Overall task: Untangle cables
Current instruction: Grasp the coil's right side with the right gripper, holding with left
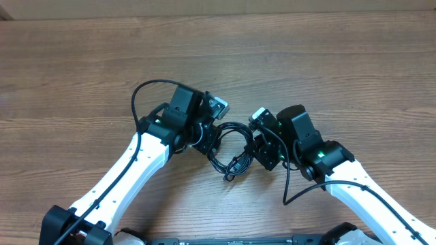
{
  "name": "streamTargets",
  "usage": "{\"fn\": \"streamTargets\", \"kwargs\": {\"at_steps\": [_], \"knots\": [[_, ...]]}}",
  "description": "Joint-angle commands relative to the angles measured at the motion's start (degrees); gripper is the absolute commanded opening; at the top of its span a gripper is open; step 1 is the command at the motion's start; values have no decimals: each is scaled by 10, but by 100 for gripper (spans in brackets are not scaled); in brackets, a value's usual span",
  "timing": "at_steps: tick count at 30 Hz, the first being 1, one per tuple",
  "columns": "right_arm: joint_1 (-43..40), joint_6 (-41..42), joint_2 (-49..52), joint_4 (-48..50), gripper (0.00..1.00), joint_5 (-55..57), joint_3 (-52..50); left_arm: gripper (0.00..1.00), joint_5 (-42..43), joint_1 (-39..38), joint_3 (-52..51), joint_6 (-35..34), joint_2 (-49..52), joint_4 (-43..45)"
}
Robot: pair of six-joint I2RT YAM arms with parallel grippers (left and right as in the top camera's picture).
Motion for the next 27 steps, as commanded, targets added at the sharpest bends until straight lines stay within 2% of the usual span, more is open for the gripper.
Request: {"fn": "streamTargets", "kwargs": {"at_steps": [1,7,22,27], "knots": [[0,-1,1,6,28,0,18,4,21,-4,5,-10,-9,5],[0,-1,1,1,4,0,18,4,21,-4,5,-10,-9,6],[0,-1,1,2,4,0,18,4,5,-4,5,-12,-9,11],[-5,37,1,12,4,-3,18,4,-74,-3,5,-94,-9,12]]}}
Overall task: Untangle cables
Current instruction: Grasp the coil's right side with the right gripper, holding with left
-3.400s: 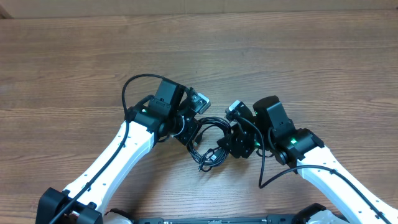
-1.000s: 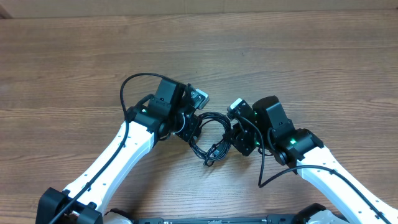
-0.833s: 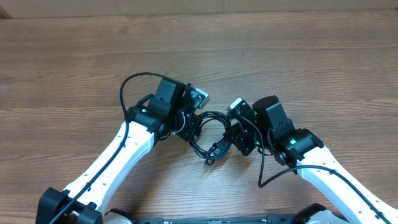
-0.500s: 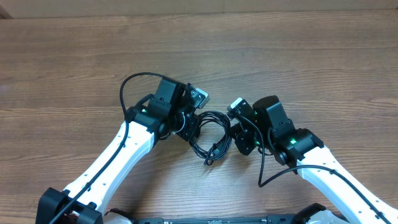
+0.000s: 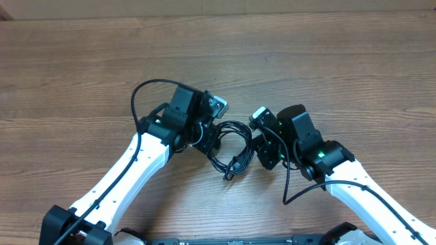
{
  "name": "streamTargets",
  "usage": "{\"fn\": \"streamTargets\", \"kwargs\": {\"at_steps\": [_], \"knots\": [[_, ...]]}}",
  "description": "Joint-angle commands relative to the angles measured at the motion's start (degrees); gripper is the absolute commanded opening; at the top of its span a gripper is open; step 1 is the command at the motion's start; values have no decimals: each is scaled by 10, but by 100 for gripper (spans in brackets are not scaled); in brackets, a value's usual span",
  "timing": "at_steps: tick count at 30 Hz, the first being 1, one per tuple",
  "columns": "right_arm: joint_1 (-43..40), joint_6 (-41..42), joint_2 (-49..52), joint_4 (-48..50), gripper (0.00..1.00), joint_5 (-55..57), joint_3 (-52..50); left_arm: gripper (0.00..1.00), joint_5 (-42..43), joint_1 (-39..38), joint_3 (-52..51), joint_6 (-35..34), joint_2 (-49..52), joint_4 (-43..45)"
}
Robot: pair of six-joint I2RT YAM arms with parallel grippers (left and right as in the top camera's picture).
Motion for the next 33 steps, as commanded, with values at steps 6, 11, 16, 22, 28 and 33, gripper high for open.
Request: {"fn": "streamTargets", "kwargs": {"at_steps": [6,11,16,22,28,33], "knots": [[-5,46,1,38,4,-64,18,4,-81,-3,5,-95,-9,9],[-6,75,1,48,4,-49,18,4,-81,-3,5,-103,-9,8],[-6,125,1,46,4,23,18,4,-85,-3,5,-106,-9,8],[-6,217,1,42,4,119,18,4,-137,-3,5,-176,-9,8],[-6,280,1,36,4,183,18,4,-146,-3,5,-178,-9,8],[-5,279,1,33,23,183,18,4,-145,-3,5,-178,-9,8]]}}
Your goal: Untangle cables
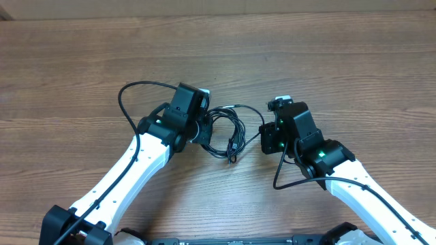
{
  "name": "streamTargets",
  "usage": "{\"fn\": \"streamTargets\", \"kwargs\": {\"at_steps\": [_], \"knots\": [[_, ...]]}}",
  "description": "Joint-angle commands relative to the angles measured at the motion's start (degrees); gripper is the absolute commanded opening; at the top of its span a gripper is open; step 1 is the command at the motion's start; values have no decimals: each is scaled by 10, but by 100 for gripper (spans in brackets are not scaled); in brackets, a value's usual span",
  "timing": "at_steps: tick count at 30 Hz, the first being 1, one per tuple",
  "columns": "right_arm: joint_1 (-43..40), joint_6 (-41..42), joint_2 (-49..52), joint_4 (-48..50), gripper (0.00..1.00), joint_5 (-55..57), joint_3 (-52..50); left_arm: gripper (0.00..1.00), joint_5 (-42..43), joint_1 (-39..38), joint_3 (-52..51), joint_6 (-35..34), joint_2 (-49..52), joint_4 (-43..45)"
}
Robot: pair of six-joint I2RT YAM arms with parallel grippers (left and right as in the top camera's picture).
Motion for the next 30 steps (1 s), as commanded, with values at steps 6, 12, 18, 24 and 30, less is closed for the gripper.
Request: {"fn": "streamTargets", "kwargs": {"at_steps": [6,12,18,24,30], "knots": [[0,13,1,-9,87,30,18,4,-16,0,5,-10,-9,4],[0,-8,1,-8,88,9,18,4,-7,-1,5,-10,-9,5],[0,-149,1,7,81,-115,18,4,34,-1,5,40,-9,18],[0,-202,1,9,67,-135,18,4,105,-1,5,111,-9,21],[0,-202,1,9,45,-135,18,4,113,-1,5,111,-9,21]]}}
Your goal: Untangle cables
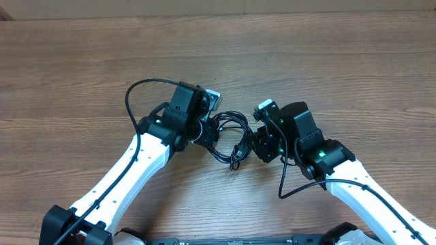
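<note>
A tangle of thin black cable (230, 138) lies bunched in loops between my two grippers at the middle of the overhead view. My left gripper (208, 133) is at the bundle's left side, shut on its loops. My right gripper (257, 144) is at the bundle's right side, shut on a strand there. The fingertips of both are largely hidden under the wrists. A short end of the cable hangs toward the front at the bundle's lower edge.
The wooden table (340, 61) stretches wide on all sides of the grippers. Each arm carries its own black lead: one arcs out left of the left wrist (133, 95), and one trails below the right wrist (283, 185).
The two grippers have come closer together. The cable, which was spread wider with a strand stretched toward the right gripper, is now bunched in slack loops. The right wrist has turned and moved left and slightly forward.
At the two oldest moments both grippers sat close on either side of a bunched bundle, hardly moving. A second ago they stood farther apart with the cable drawn out between them. Now they are close again and the bundle is slack.
</note>
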{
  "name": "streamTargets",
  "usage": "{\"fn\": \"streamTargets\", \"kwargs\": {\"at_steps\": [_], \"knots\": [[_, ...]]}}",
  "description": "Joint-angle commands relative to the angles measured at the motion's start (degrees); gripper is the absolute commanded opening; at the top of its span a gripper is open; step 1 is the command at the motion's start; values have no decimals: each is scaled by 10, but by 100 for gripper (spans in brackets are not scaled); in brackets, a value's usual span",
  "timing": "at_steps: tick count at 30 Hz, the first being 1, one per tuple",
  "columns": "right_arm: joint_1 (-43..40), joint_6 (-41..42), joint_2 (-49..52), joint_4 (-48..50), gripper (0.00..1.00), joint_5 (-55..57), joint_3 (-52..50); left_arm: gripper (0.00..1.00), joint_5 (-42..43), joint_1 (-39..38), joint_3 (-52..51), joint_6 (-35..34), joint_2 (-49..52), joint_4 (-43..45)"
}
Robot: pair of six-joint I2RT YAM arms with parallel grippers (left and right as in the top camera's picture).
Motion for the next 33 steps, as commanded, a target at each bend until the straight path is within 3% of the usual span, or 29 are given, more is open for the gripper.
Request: {"fn": "streamTargets", "kwargs": {"at_steps": [1,18,25,31,33], "knots": [[1,-17,1,4,44,-9,18,4,30,-1,5,19,-9,2],[1,-17,1,6,45,-1,18,4,74,-1,5,49,-9,14],[1,-17,1,6,29,-1,18,4,74,-1,5,49,-9,14],[1,-16,1,8,4,-1,18,4,74,-1,5,49,-9,16],[1,-16,1,8,4,-1,18,4,74,-1,5,49,-9,16]]}}
